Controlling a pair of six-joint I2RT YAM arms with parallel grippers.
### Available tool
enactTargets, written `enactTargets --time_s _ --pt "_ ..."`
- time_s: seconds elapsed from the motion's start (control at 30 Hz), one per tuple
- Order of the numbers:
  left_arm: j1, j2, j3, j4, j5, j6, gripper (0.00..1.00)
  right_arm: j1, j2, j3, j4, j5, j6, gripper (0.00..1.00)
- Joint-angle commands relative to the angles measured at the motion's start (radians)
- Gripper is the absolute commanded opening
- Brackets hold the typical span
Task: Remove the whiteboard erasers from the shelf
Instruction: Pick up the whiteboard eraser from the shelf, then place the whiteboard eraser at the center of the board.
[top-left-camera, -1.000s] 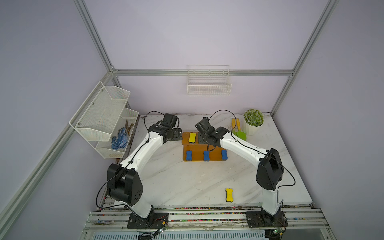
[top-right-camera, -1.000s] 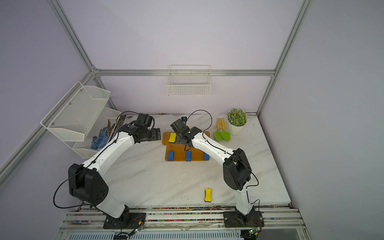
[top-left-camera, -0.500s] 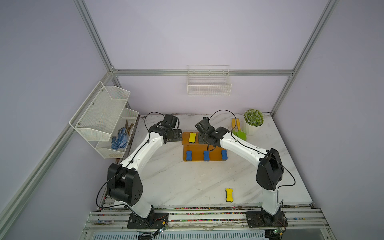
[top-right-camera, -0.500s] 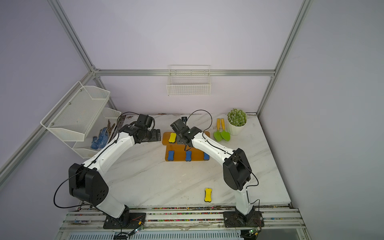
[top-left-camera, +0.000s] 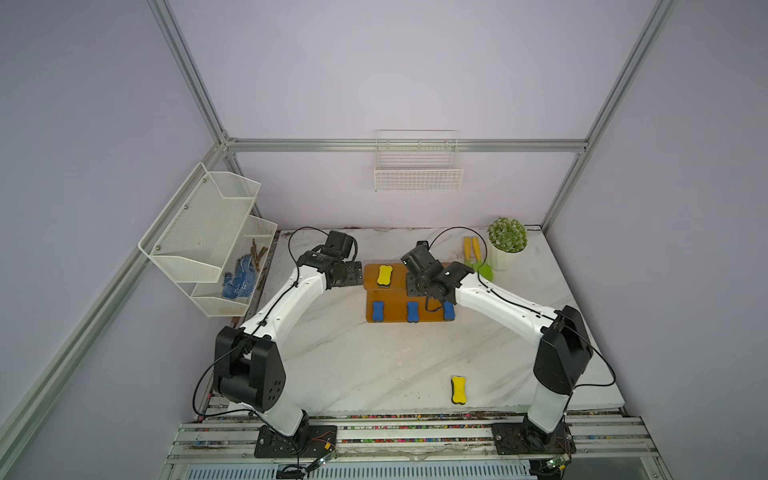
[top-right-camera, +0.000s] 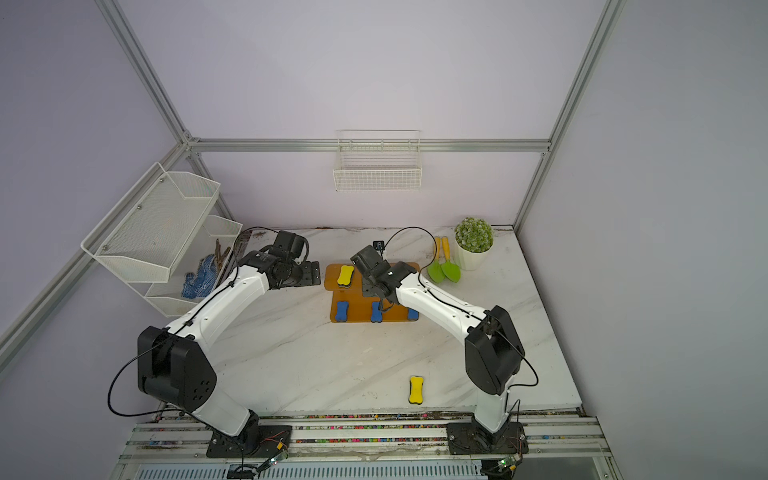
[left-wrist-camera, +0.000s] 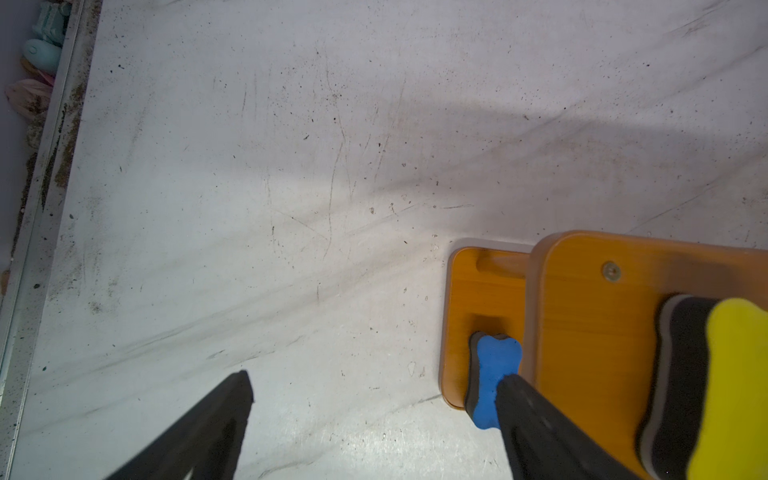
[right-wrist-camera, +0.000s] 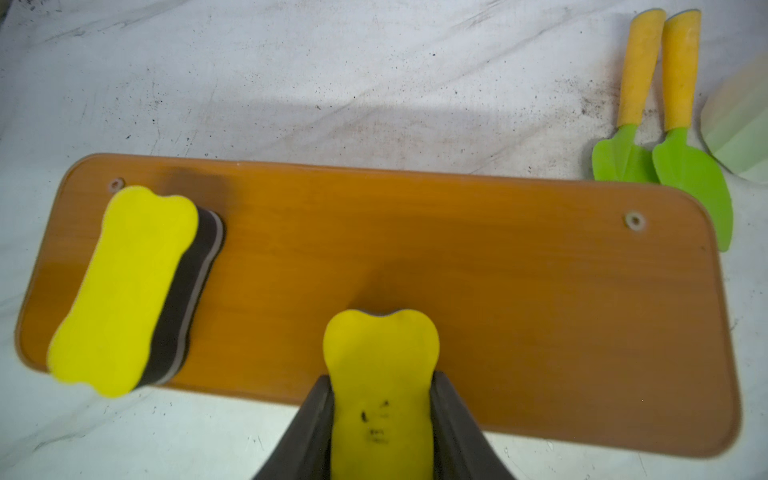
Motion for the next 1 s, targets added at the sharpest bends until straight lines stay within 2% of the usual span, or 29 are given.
enactTargets --time_s 0.0,0.2,0.37,0.47,0.67,0.97 --pt "-0.021 -0.071 -0.003 0.012 -0.014 0.004 0.95 0.024 -0.114 -0.112 0.049 -0.017 0.06 0.37" --pt "-0.028 -0.131 -0.041 0.008 -0.011 -0.006 0.95 0.141 -0.331 -0.354 0.039 0.029 0.172 0.37" --pt "-0.029 -0.178 -0.081 0.008 0.002 -0.017 0.95 0.287 -0.446 -0.536 -0.017 0.047 0.377 0.37" --pt "-0.029 -0.206 -0.103 0.017 0.02 -0.022 0.96 0.355 -0.489 -0.672 0.028 0.011 0.488 0.37" --pt "-0.029 -0.251 -0.131 0.029 0.023 -0.017 0.96 0.488 -0.437 -0.743 0.01 0.025 0.647 0.37" --pt "-0.03 -0.237 -0.146 0.035 0.011 -0.007 0.96 0.538 -0.337 -0.737 0.068 -0.004 0.688 0.41"
